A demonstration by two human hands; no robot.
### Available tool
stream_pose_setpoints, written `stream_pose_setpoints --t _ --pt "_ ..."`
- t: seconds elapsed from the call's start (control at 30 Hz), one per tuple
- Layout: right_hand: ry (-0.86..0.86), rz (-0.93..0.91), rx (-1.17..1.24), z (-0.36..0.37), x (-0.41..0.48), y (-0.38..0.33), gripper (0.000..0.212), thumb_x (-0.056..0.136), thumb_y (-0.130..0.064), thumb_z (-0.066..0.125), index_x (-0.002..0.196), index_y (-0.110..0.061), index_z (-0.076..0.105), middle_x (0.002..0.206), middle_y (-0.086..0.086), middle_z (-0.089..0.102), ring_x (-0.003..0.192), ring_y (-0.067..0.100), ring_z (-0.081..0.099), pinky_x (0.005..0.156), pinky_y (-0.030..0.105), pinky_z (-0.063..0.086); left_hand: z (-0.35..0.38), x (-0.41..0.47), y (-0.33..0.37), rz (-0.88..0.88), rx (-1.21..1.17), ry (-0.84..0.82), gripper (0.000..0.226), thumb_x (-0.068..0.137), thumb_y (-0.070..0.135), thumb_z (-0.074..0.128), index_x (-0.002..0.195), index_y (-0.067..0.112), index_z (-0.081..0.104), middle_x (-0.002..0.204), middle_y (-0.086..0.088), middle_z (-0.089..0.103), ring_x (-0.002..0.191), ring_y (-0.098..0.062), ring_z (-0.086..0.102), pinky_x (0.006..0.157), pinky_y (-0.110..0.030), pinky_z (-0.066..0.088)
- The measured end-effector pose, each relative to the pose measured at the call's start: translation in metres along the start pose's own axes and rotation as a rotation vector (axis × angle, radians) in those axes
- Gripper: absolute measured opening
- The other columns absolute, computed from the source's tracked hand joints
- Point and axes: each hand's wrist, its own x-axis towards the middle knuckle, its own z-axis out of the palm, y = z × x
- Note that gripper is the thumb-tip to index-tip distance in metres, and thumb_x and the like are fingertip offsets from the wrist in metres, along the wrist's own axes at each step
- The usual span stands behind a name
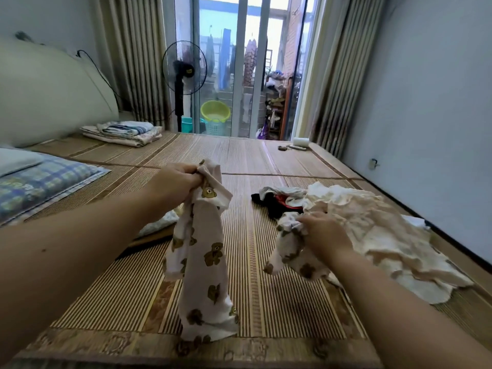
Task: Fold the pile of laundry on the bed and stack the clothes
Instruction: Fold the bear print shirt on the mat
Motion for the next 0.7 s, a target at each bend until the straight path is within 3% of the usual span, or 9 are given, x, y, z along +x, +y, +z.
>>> stream_pose_setpoints --t 0.1,0.2,0.23,0.3,0.37,0.43,0.53,0.6,0.7 --pt "-0.085 0.082 0.121 -0.029 0.01 0.009 0.051 0.082 -0.023 0.069 0.128 -0.039 0.056 0.137 -0.003 0.053 0.126 0.017 0.048 0.106 0.031 0.037 0.011 0.004 -0.001 0.016 0.015 0.009 0.022 0.094 0.008 0.049 0.092 0.009 0.071 0.085 -0.01 0.068 0.082 -0.024 0.062 0.079 -0.038 0.053" --pt "0.019 0.056 0.461 -0.049 -0.001 -0.019 0.035 0.083 -0.02 0.072 0.118 -0.021 0.068 0.112 -0.004 0.065 0.096 0.012 0.062 0.086 0.026 0.048 0.024 0.001 0.002 0.008 -0.006 -0.009 0.021 0.095 0.007 0.05 0.088 0.007 0.069 0.078 -0.007 0.065 0.07 -0.016 0.06 0.059 -0.019 0.049" --pt "-0.021 0.036 0.591 -0.053 -0.009 -0.036 0.026 0.087 -0.022 0.069 0.112 -0.019 0.07 0.107 -0.002 0.07 0.085 0.011 0.065 0.08 0.028 0.052 0.029 0.0 0.001 0.008 0.001 -0.032 0.02 0.093 0.011 0.053 0.086 0.01 0.071 0.078 -0.006 0.067 0.072 -0.017 0.062 0.063 -0.021 0.052" --pt "-0.172 0.0 0.865 -0.056 -0.025 -0.073 0.016 0.092 -0.03 0.061 0.101 -0.021 0.071 0.094 0.002 0.074 0.077 0.013 0.07 0.08 0.037 0.055 0.033 -0.002 0.0 0.017 0.019 -0.067 0.018 0.084 0.022 0.058 0.082 0.015 0.074 0.081 -0.008 0.072 0.083 -0.027 0.068 0.082 -0.039 0.056" --pt "-0.282 0.018 1.047 -0.055 -0.032 -0.103 0.024 0.093 -0.044 0.056 0.101 -0.026 0.069 0.096 -0.002 0.074 0.085 0.013 0.071 0.082 0.038 0.055 0.035 -0.008 0.004 0.031 0.017 -0.103 0.02 0.078 0.024 0.059 0.086 0.016 0.075 0.085 -0.009 0.074 0.087 -0.028 0.069 0.089 -0.051 0.053" --pt "-0.296 0.061 1.169 -0.052 -0.03 -0.121 0.033 0.089 -0.05 0.059 0.109 -0.025 0.066 0.101 -0.001 0.073 0.093 0.017 0.07 0.083 0.038 0.055 0.039 -0.014 0.008 0.062 -0.01 -0.189 0.028 0.073 0.025 0.059 0.095 0.019 0.075 0.092 -0.008 0.074 0.091 -0.024 0.07 0.091 -0.05 0.054" --pt "-0.198 0.144 1.332 -0.052 -0.023 -0.133 0.033 0.084 -0.028 0.072 0.112 -0.013 0.064 0.097 0.01 0.073 0.087 0.024 0.071 0.079 0.039 0.058 0.04 -0.02 0.012 0.114 -0.018 -0.23 0.045 0.07 0.025 0.061 0.114 0.022 0.069 0.106 -0.004 0.071 0.099 -0.021 0.068 0.094 -0.045 0.053" --pt "-0.104 0.173 1.364 -0.054 -0.019 -0.131 0.021 0.08 -0.004 0.072 0.1 -0.009 0.066 0.087 0.013 0.071 0.075 0.024 0.07 0.068 0.034 0.057 0.036 -0.02 0.015 0.183 0.059 -0.161 0.051 0.072 0.024 0.066 0.123 0.019 0.063 0.113 -0.003 0.068 0.1 -0.019 0.067 0.092 -0.043 0.055" --pt "-0.017 0.152 1.261 -0.067 -0.015 -0.121 0.024 0.076 0.007 0.067 0.088 -0.014 0.067 0.087 0.011 0.07 0.077 0.026 0.067 0.067 0.035 0.057 0.021 -0.016 0.019 0.258 0.104 -0.017 0.03 0.083 0.007 0.066 0.106 0.025 0.058 0.095 -0.004 0.068 0.084 -0.017 0.066 0.082 -0.038 0.056"
